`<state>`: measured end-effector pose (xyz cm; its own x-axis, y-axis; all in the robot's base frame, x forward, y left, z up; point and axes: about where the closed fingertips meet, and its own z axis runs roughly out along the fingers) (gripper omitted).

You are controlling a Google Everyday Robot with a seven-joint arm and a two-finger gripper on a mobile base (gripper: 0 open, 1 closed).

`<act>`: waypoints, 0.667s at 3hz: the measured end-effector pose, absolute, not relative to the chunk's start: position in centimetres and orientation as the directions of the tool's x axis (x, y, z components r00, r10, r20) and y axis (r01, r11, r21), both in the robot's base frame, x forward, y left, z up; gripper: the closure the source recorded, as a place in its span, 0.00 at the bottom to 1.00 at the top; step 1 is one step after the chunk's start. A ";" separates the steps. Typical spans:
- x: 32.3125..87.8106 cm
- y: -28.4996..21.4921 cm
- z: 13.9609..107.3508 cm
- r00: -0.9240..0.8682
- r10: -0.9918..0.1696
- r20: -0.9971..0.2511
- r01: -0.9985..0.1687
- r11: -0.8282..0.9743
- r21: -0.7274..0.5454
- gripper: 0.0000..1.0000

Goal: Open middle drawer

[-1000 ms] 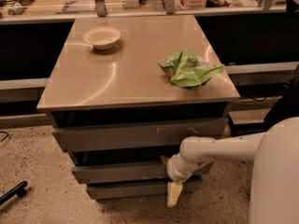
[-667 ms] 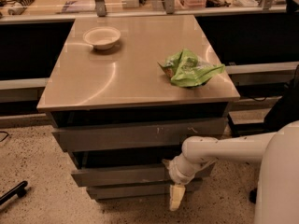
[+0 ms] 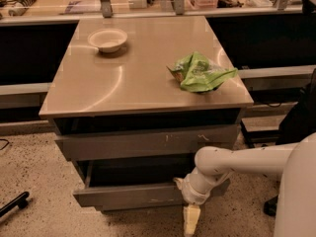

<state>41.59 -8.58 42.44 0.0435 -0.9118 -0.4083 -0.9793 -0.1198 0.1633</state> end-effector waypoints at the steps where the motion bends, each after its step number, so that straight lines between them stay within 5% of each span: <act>1: 38.8 -9.4 43.4 0.022 -0.914 -0.405 -0.962 -0.129 0.239 0.00; 2: 35.4 -10.1 45.3 0.008 -0.920 -0.391 -0.930 -0.150 0.334 0.00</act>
Offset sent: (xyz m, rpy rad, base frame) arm -0.0932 -0.0226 0.0552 -0.0413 0.2690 0.0577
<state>35.44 -10.05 45.34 0.0083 -0.9203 -0.3912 -0.9305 -0.1504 0.3341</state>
